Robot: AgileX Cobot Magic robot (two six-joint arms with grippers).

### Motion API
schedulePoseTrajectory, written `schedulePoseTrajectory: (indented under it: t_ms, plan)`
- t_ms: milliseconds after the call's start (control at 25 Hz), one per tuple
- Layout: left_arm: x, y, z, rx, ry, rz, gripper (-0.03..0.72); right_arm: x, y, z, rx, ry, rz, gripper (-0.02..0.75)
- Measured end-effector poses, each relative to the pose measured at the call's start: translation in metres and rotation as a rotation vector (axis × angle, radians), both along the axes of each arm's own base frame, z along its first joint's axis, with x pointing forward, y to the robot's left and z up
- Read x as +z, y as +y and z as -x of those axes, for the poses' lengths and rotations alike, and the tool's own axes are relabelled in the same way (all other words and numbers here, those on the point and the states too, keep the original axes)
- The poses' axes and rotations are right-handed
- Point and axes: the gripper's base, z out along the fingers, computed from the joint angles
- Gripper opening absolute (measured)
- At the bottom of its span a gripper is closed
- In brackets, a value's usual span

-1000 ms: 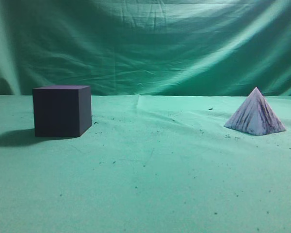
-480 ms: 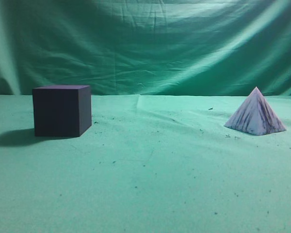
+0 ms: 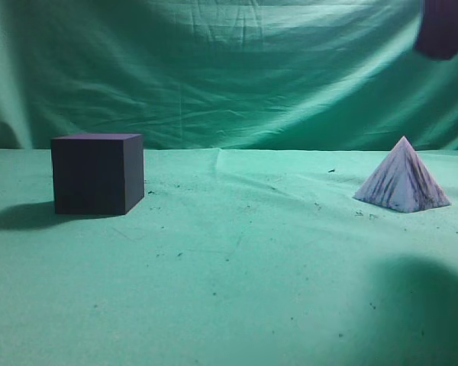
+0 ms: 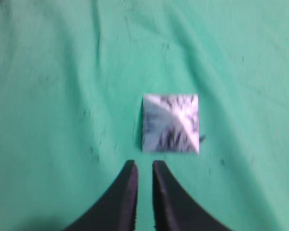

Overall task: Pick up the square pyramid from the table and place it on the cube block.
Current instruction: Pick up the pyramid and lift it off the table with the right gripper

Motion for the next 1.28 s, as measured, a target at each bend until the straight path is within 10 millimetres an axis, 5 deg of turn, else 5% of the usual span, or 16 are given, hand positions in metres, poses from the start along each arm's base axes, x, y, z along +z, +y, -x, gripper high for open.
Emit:
schedulePoseTrajectory:
  t_ms: [240,360,800,920,1160,1280]
  plan:
    - [0.0,0.0,0.0,0.0,0.0,0.0,0.0,-0.031,0.009,-0.02,-0.032,0.054,0.005,0.541]
    - [0.0,0.0,0.0,0.0,0.0,0.0,0.0,-0.044,0.012,-0.026,-0.085,0.113,0.002,0.661]
    - [0.0,0.0,0.0,0.0,0.0,0.0,0.0,-0.087,0.027,-0.068,-0.082,0.259,0.107,0.645]
    - [0.0,0.0,0.0,0.0,0.0,0.0,0.0,-0.098,0.029,-0.074,-0.079,0.285,0.125,0.571]
    - [0.0,0.0,0.0,0.0,0.0,0.0,0.0,-0.105,0.03,-0.078,-0.07,0.296,0.155,0.585]
    - [0.0,0.0,0.0,0.0,0.0,0.0,0.0,-0.105,0.03,-0.078,-0.078,0.302,0.164,0.442]
